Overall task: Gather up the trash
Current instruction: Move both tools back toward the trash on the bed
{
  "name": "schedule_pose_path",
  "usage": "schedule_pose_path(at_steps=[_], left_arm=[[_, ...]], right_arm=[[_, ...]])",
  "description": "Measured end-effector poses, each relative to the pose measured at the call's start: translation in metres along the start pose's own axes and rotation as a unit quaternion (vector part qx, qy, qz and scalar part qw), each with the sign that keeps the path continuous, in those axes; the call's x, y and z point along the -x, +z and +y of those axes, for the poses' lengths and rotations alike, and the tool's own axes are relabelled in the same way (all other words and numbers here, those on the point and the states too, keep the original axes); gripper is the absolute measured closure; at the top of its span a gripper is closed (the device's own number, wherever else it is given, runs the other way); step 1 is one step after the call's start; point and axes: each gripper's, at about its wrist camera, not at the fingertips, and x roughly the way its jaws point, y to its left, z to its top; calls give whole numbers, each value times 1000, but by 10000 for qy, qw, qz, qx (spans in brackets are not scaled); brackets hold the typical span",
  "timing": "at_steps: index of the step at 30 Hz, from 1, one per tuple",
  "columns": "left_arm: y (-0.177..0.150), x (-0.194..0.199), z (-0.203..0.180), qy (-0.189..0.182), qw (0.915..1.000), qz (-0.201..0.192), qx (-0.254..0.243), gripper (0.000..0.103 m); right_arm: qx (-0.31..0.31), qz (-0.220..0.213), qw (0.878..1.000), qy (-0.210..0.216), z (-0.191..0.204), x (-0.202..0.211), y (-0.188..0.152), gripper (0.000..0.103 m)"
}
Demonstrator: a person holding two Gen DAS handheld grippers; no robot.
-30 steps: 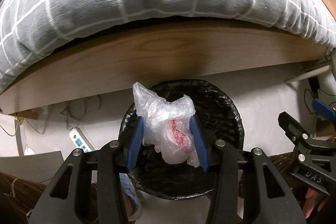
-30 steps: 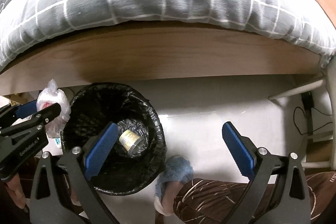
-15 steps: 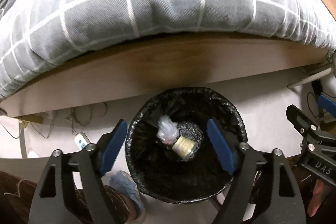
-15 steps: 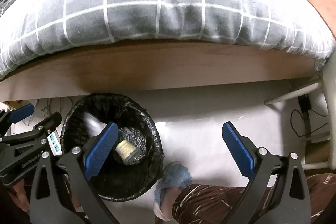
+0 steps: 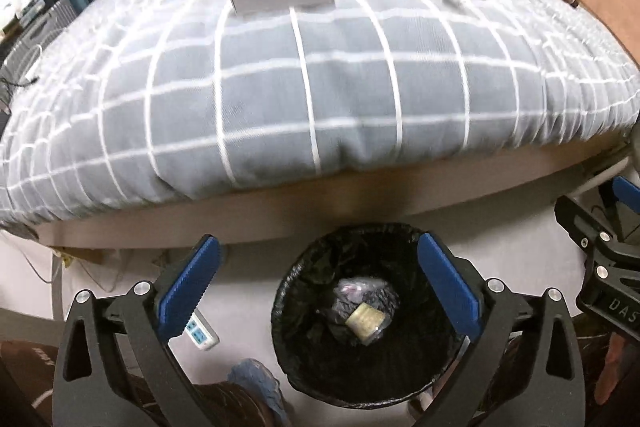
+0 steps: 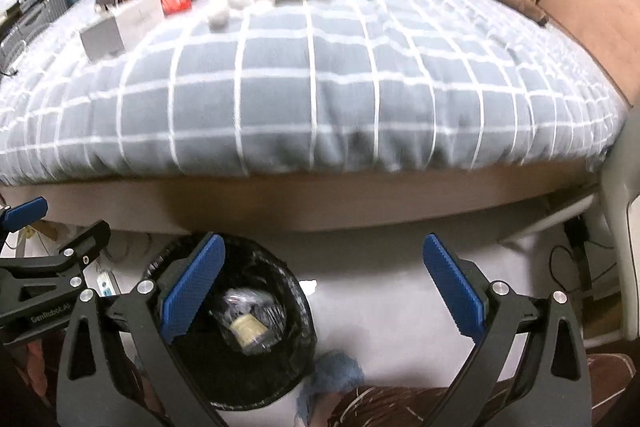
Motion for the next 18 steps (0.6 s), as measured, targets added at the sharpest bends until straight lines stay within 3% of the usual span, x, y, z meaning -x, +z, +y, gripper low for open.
schedule_pose_path(at_steps=[10, 18], left_arm=[[26, 39, 21, -28, 9979, -587, 283, 6], [50, 48, 30, -68, 9951, -887, 434, 6]], right_arm=[[51, -721, 9973, 107, 2, 35, 25, 8], [92, -1043, 9942, 243, 7, 48, 52, 8]])
